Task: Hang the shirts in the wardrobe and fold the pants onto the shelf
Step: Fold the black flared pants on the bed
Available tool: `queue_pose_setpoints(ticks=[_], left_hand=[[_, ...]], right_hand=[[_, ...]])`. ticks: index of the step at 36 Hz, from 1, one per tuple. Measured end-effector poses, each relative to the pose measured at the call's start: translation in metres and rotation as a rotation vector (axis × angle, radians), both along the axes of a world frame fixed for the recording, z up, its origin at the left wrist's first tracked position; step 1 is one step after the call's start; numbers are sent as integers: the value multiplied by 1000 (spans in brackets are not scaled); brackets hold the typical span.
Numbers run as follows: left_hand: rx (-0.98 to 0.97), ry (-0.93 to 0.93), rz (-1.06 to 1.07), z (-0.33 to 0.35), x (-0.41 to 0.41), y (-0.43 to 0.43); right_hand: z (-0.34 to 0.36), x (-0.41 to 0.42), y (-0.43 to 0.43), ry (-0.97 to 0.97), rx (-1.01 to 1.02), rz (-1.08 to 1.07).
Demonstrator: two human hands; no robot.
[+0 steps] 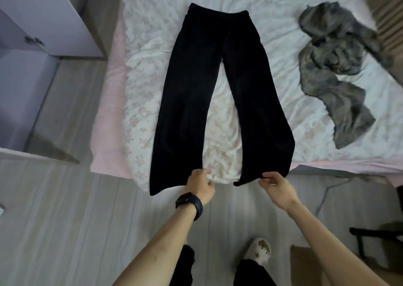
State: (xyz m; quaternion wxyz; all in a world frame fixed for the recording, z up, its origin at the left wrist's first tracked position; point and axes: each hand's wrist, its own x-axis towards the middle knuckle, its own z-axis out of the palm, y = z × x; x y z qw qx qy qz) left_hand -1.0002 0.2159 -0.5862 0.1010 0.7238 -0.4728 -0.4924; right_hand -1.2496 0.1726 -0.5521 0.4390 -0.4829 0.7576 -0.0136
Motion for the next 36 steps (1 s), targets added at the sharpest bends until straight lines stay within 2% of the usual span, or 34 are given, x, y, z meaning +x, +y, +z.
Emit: queue_pose_setpoints(ticks=[4, 8, 14, 19, 24, 29, 36], left_hand=[[-50, 7, -62, 15, -51, -40], [-72, -18, -111, 13, -101, -65], [-15, -49, -90, -14, -177, -92], [78, -139, 18, -35, -249, -112], [180, -380, 23, -46, -302, -136], [341, -451, 63, -48, -325, -150], [292, -468, 139, -42, -325, -151]], right_hand=[[18, -49, -38, -11, -64, -43], [9, -87, -70, -30, -62, -87], [-29, -120, -124, -120, 40, 56], [-60, -142, -159, -269, 93, 94], [-74, -160, -187, -277, 102, 204], [-75, -172, -196, -293, 129, 251], [-70, -179, -208, -263, 143, 296]])
